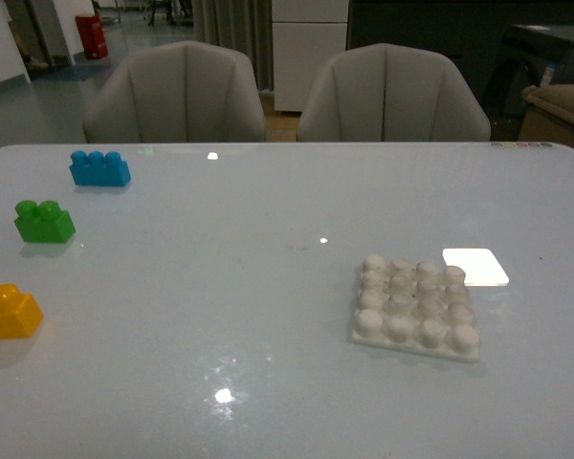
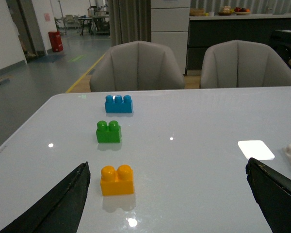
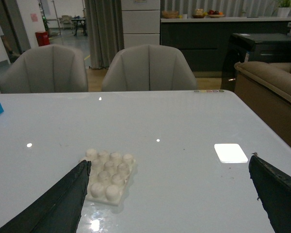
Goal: Insert yellow block into base center
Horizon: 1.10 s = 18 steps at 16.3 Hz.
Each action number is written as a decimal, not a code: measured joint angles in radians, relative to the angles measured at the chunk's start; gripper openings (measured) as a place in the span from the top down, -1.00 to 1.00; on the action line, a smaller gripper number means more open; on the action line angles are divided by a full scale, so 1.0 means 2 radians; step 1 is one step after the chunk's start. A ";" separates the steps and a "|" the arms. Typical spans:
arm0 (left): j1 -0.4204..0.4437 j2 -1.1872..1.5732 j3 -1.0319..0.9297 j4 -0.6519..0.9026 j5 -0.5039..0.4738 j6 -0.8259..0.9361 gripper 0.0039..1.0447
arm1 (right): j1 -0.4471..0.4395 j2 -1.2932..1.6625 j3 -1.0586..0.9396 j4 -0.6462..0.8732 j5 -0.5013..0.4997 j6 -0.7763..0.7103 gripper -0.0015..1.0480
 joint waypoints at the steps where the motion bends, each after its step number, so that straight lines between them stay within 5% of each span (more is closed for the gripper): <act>1: 0.000 0.000 0.000 0.000 0.000 0.000 -0.88 | 0.000 0.000 0.000 0.000 0.000 0.000 -0.88; 2: 0.000 0.000 0.000 0.000 0.000 0.000 -0.88 | 0.000 0.000 0.000 0.000 0.000 0.000 -0.88; 4: 0.000 0.000 0.000 0.000 0.000 0.000 -0.88 | 0.011 0.104 0.027 0.047 0.084 -0.016 -0.88; 7: 0.000 0.000 0.000 0.000 0.000 0.000 -0.88 | 0.003 0.317 0.134 0.220 0.086 -0.040 -0.88; 9: 0.000 0.000 0.000 0.000 0.000 0.000 -0.88 | 0.007 0.480 0.227 0.261 0.078 -0.042 -0.88; 13: 0.000 0.000 0.000 0.000 0.000 0.000 -0.88 | 0.031 0.767 0.424 0.169 0.063 -0.034 -0.88; 18: 0.000 0.000 0.000 0.000 0.000 0.000 -0.88 | 0.073 0.986 0.524 0.067 0.051 0.007 -0.88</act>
